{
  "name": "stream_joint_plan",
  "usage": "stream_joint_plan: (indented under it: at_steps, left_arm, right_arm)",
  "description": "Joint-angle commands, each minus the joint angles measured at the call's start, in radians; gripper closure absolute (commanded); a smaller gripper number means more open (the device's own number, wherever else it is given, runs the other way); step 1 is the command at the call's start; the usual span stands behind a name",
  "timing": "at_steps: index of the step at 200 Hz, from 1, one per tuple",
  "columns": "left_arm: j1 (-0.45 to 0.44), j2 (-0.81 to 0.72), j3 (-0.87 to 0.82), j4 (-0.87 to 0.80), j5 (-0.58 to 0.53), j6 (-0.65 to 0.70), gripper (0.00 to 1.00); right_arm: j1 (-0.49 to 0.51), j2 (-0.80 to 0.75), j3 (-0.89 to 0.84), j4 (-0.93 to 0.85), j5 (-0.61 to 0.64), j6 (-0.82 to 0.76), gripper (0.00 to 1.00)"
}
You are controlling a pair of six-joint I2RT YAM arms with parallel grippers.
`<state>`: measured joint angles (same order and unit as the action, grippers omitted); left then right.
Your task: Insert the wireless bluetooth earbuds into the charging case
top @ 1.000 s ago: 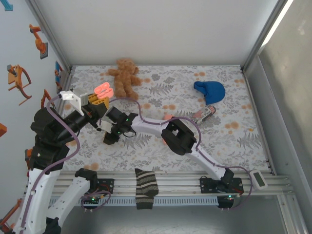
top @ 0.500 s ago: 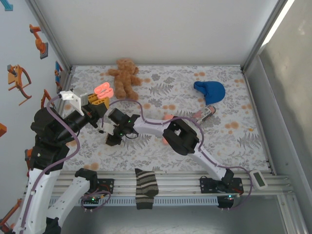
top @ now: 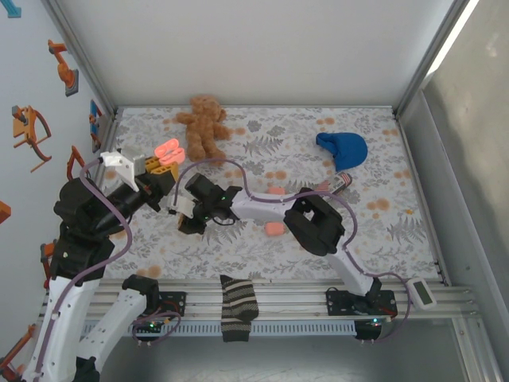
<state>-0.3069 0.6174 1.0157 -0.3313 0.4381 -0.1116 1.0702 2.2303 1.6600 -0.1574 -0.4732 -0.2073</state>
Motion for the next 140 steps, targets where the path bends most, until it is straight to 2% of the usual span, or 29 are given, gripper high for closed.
stream_joint_plan:
  at_steps: [1,65,105,140]
  left_arm:
    - [0.004,-0.015,-0.022,-0.005,-0.004,-0.029,0.99]
    - [0.003,-0.018,-0.114,0.036,0.009,-0.109,0.99]
    - [0.0,-0.013,-0.156,0.081,0.027,-0.153,1.0]
    - [-0.003,0.002,-0.209,0.15,0.089,-0.185,1.0]
  right_arm:
    - [-0.016,-0.146,-0.1,0.069,0.08,-0.01,0.84]
    - [-0.042,-0.51,-0.383,0.091,0.307,-0.065,0.84]
    - [-0.055,-0.712,-0.467,0.091,0.409,-0.11,0.84]
    - [-0.06,-0.876,-0.493,0.088,0.456,-0.158,0.84]
